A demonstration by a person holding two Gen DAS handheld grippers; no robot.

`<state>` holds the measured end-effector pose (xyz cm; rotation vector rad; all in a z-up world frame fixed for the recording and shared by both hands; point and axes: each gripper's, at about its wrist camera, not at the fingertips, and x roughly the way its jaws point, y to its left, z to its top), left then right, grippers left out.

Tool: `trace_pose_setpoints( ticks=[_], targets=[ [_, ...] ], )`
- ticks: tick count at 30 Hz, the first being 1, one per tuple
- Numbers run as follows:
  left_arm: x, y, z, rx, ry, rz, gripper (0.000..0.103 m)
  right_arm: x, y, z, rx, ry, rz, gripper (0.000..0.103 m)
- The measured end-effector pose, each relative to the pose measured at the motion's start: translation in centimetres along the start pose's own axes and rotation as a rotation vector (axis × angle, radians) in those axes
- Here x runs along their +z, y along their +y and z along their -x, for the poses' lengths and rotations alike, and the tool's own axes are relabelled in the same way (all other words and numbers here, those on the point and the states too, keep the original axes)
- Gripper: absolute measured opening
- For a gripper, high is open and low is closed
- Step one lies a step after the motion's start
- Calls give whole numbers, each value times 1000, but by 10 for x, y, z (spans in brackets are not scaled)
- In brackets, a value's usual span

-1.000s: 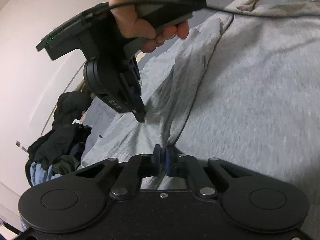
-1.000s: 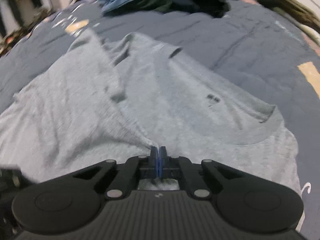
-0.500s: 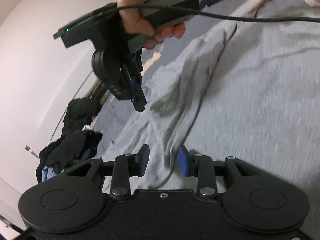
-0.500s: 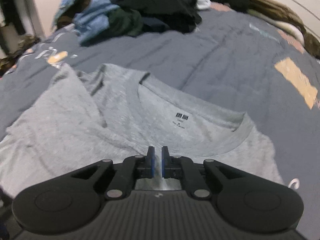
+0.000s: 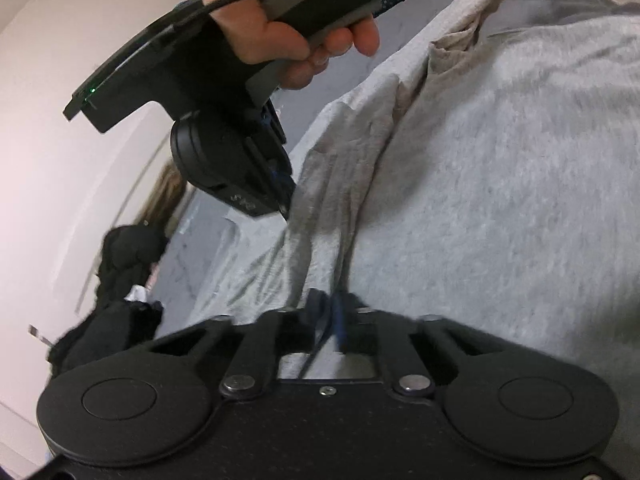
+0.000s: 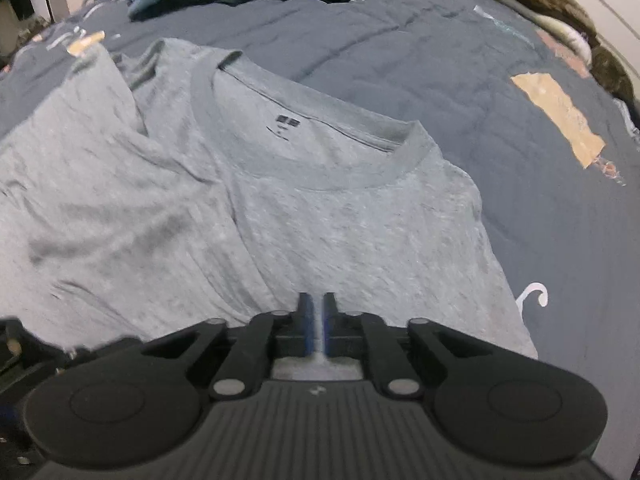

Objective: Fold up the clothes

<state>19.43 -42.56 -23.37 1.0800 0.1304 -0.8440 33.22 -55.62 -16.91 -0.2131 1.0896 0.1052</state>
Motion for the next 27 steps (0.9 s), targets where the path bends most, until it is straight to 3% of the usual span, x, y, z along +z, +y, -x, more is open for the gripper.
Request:
trace_pose_setpoints(
  ticks=[6,11,13,15,19,24,27],
  targets=[
    [3,1,21,-30,-45,54,0,-3,-20,4,-139,-62,-86,0],
    [9,1,22,-3,-47,77,2,-9,-45,19,-101,-110,-181,0],
    [9,-4,18,18,-26,34,6,-15,-55,34,-60,-137,-221,4],
    [8,-1,21,10,-28,48,18,-23,-66,49,-26,-152,-284,8],
    [0,19,53,20,-21,171,29,-51,-80,68,-2,-178,-417,14],
    [-19,43,100,16,43,339,44,-94,-89,71,-24,-208,-576,34],
    [-30,54,122,-5,67,482,50,-113,-89,65,-16,-195,-687,39]
  ],
)
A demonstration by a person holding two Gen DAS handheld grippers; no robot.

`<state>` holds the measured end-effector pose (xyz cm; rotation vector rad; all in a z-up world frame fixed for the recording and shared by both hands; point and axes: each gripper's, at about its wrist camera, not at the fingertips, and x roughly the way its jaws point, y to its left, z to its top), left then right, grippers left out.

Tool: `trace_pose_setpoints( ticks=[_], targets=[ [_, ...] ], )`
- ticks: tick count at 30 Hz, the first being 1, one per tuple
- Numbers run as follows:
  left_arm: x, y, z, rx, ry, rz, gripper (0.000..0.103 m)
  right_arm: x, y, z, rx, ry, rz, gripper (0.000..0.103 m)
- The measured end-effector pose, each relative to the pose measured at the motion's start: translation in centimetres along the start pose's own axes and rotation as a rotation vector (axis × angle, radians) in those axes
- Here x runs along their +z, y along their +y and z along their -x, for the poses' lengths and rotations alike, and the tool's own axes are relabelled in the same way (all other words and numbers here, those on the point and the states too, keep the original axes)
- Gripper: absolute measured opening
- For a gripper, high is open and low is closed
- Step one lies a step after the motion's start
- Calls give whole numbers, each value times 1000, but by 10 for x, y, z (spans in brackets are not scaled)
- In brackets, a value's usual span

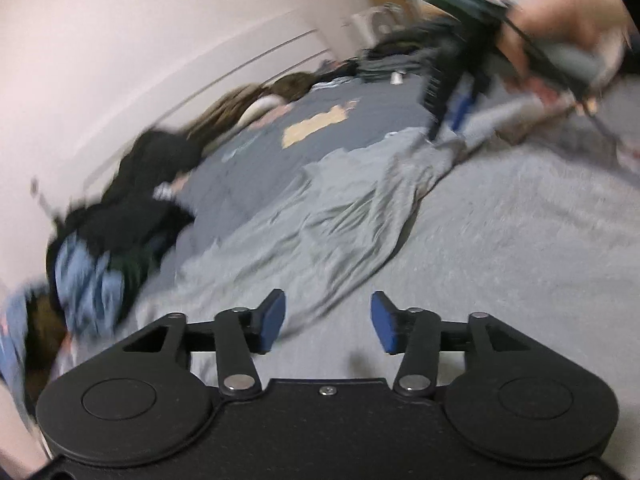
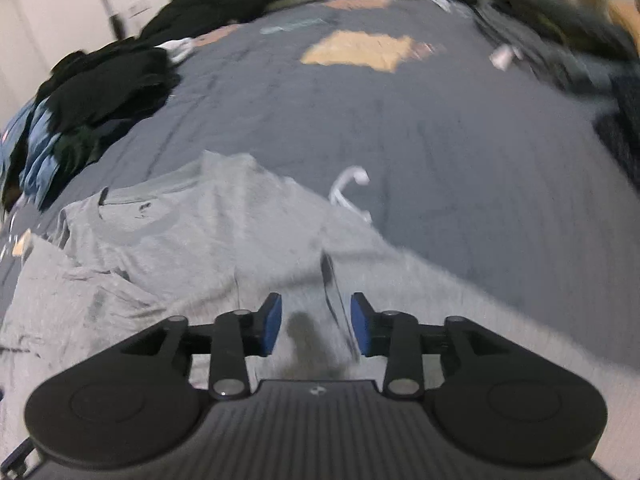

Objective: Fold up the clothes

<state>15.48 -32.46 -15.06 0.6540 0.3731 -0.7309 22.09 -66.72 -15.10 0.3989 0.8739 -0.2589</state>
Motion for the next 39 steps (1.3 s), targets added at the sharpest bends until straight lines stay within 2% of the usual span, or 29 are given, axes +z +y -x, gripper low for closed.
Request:
trace_pose_setpoints(
  ticks=[2,4,6,10,15,19,20,22,24,30,33,36,39],
  targets=[
    [-3,8,5,-16,3,89,50,-10,-5,-1,-6,10,-71,41],
    [-6,15,8,-30,-7,166,50,-21,-7,9,3,-22,-150,41],
    [-7,16,6,-20,-7,172,50,-31,-7,21,11,-67,-219,41],
    [-10,26,9,-10,-46,196,50,-48,-7,33,74,-92,-360,42],
    [-12,37,5,4,-61,245,50,-56,-6,13,145,-56,-510,43],
    [-12,44,1,-1,-57,287,50,-59,-7,-7,122,-23,-626,43],
    [-12,45,0,-1,-56,292,50,-59,-5,-9,121,-38,-624,43],
    [-13,45,-1,5,-53,287,50,-60,-4,-6,124,-100,-631,36],
    [-13,45,-1,5,-52,292,50,-60,-4,1,151,-161,-647,5],
    [-13,54,-2,9,-40,334,50,-63,-2,40,102,-350,-614,4],
    [-14,54,-4,16,-25,330,51,-63,-5,28,35,-275,-575,9],
    [-14,55,-5,17,-14,323,54,-67,-16,12,-5,-140,-653,13],
    [-15,61,-6,21,-11,332,54,-72,-12,24,5,-160,-642,18]
  ],
)
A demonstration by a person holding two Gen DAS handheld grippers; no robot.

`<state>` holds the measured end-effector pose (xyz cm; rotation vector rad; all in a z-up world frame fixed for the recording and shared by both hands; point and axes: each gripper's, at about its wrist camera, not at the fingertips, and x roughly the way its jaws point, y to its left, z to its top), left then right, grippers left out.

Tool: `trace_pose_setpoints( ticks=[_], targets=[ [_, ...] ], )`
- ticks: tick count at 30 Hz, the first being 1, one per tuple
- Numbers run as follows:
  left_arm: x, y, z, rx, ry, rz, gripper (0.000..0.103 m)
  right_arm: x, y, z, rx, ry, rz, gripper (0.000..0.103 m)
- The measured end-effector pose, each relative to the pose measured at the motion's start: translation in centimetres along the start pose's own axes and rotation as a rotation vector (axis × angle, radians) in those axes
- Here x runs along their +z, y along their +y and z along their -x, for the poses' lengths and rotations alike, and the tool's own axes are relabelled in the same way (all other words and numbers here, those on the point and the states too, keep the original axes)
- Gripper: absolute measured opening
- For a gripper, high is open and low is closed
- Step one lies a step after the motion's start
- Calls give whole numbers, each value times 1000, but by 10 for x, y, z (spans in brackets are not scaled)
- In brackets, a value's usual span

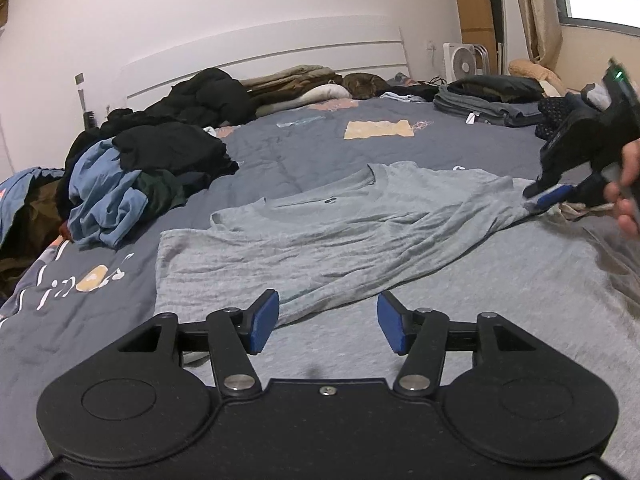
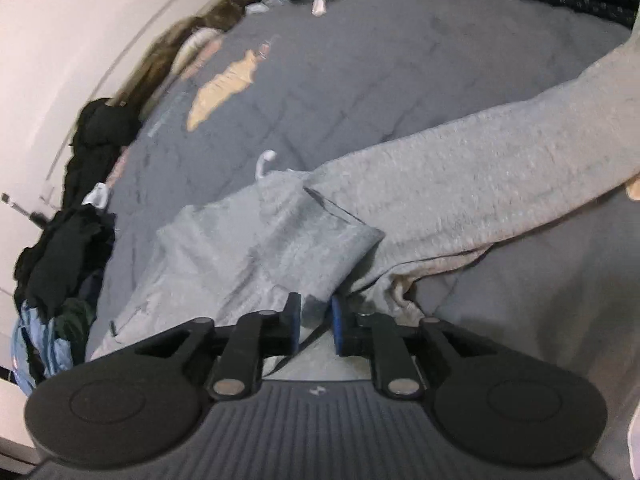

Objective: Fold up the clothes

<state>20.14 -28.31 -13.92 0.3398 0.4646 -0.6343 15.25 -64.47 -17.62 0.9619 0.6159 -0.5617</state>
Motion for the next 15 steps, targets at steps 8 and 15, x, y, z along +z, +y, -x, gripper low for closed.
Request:
trace_pose_setpoints(
  ticks=[8,15],
  targets=[
    [-6,29,-27,146,31,-228,54,-6,70,-1,141,-39,272,39],
    [-38,21,-65,178,119,-509,55,-14,101,-46,163,127,347,40]
  ],
)
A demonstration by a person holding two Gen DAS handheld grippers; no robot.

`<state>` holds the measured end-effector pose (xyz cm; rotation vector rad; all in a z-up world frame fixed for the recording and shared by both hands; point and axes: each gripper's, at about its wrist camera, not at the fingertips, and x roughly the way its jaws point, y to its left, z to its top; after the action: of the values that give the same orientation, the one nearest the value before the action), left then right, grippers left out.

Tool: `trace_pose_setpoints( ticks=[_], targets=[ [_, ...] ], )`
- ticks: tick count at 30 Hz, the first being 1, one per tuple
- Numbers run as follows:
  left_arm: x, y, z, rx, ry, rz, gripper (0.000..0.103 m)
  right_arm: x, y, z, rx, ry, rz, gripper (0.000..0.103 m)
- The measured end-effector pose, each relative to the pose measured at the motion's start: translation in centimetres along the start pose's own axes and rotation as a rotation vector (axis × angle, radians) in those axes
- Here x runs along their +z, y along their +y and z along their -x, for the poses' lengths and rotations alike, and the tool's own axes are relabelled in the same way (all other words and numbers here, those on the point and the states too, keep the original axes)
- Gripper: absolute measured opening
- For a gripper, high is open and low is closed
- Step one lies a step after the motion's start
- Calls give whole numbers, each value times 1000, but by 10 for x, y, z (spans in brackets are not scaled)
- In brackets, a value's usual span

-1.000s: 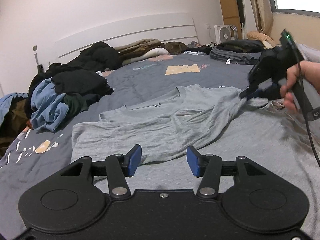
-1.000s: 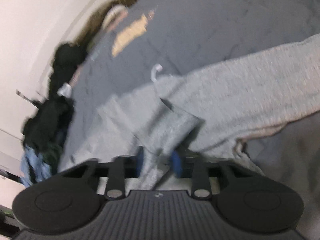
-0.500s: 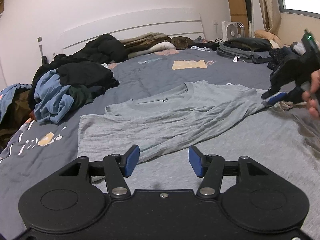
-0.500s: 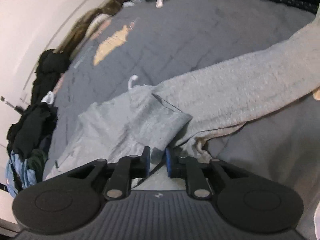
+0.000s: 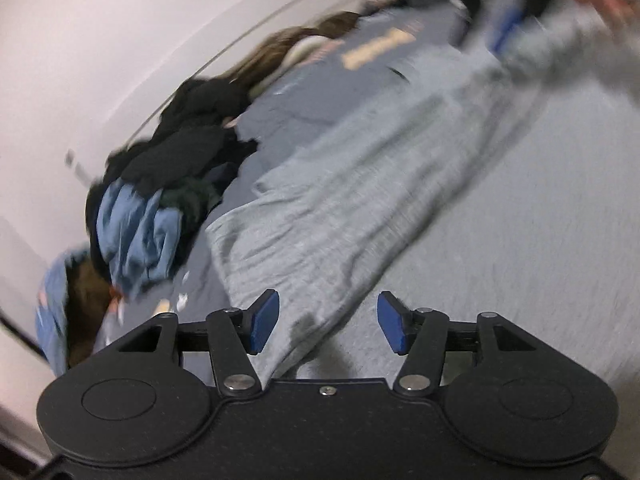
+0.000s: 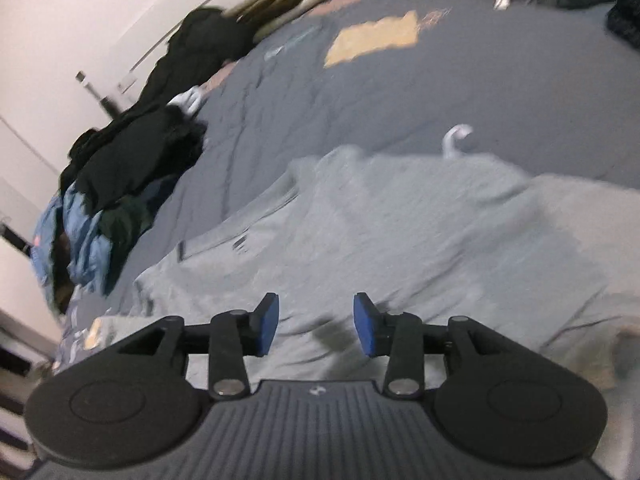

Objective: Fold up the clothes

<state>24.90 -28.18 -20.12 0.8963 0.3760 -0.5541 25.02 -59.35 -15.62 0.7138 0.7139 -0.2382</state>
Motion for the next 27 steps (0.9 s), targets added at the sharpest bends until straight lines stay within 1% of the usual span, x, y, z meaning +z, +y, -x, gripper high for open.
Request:
trace_pose_setpoints(
  ticks=[1,2,3,4,5,7,10,12,13,14,16,17,18,20,22,23,24,26,27],
  targets=[
    [-2,-3,-3,30,0,-33,54,-2,3,-1,14,8,4,41],
    [-3,-6,-6,61,1,-66,45,-5,4,-2,14,2,16,42],
    [-5,-9,-9,89,2,-97,23,-7,5,-2,9,6,14,42],
    [-8,-7,-12,93,27,-97,14,-10,6,-2,5,10,12,42],
    [-11,-4,-15,97,50,-99,10,-11,2,-2,-5,14,5,43],
    [-19,2,-18,118,78,-123,5,-13,-7,-2,-33,15,-11,43],
    [-28,21,-20,133,114,-90,4,-15,-20,-1,-56,4,-43,43],
    [-32,34,-21,159,132,-58,3,-16,-25,0,-60,2,-52,43],
    [-32,36,-21,163,139,-59,4,-17,-25,2,-55,0,-54,43],
    [-33,38,-21,166,147,-61,7,-17,-25,3,-50,-2,-56,43],
    [-35,34,-18,153,165,-90,8,-18,-23,4,-51,2,-41,44],
    [-36,31,-18,147,173,-108,10,-19,-22,5,-51,6,-35,44],
    [-37,33,-18,149,173,-110,13,-19,-21,5,-52,9,-29,44],
    [-39,36,-17,153,172,-113,14,-18,-21,8,-44,10,-42,44],
    [-39,43,-18,153,177,-81,18,-18,-20,14,-32,-3,-48,45],
    [-38,44,-17,143,181,-86,24,-18,-20,16,-28,-4,-45,45],
    [-37,44,-16,133,186,-92,27,-18,-20,17,-24,-2,-47,46],
    [-32,46,-7,65,185,-96,29,-18,-19,19,-16,4,-50,46],
    [-30,49,-2,27,185,-89,32,-17,-16,19,-7,8,-48,46]
  ],
)
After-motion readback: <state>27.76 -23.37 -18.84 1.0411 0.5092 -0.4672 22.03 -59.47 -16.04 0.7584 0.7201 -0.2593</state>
